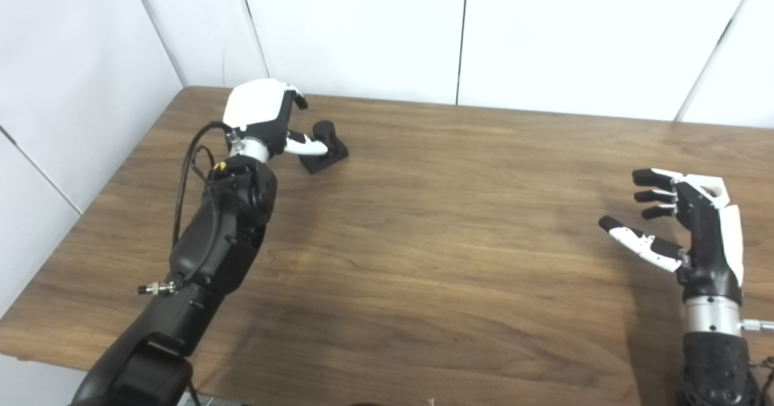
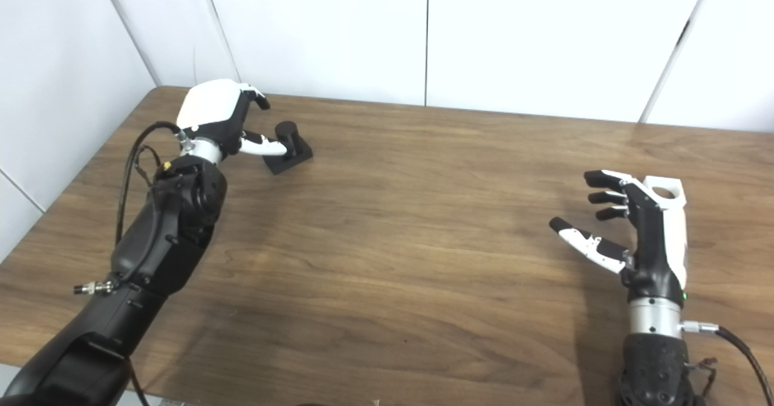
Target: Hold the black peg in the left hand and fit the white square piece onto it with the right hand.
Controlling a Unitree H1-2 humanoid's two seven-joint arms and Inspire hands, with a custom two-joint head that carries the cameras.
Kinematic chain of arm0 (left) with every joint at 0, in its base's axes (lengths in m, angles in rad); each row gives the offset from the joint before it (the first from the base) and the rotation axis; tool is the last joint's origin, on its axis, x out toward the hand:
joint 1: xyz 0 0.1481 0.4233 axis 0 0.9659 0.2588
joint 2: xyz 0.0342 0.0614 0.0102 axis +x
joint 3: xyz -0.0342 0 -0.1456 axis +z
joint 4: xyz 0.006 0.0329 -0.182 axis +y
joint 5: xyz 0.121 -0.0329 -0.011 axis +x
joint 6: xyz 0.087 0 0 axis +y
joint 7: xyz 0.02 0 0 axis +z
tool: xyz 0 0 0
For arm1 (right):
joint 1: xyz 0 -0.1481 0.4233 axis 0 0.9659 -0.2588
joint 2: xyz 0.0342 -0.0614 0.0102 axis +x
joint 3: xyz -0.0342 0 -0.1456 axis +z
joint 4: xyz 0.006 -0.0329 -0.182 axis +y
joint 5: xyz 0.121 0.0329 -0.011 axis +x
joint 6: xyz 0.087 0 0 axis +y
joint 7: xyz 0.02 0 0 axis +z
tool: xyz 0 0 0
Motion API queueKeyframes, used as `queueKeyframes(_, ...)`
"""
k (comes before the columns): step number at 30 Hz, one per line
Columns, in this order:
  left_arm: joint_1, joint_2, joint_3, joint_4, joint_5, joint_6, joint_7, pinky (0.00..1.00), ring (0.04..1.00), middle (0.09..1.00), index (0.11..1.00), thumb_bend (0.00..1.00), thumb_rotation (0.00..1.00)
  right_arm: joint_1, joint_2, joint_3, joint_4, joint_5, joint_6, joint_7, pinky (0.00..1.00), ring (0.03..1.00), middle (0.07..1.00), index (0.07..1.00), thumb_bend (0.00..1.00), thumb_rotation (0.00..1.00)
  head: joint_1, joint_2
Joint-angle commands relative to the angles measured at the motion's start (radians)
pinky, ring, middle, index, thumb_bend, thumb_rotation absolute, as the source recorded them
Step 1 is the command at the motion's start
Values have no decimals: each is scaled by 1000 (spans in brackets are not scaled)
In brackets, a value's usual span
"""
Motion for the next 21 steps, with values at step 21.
queueKeyframes(21, -19, 4, -2, 64, -12, 5, 14, 799, 878, 889, 702, 871, 440, 7, -12, -11, -42, -22, 20, 3, 527, 634, 695, 667, 704, 140, -14, 11)
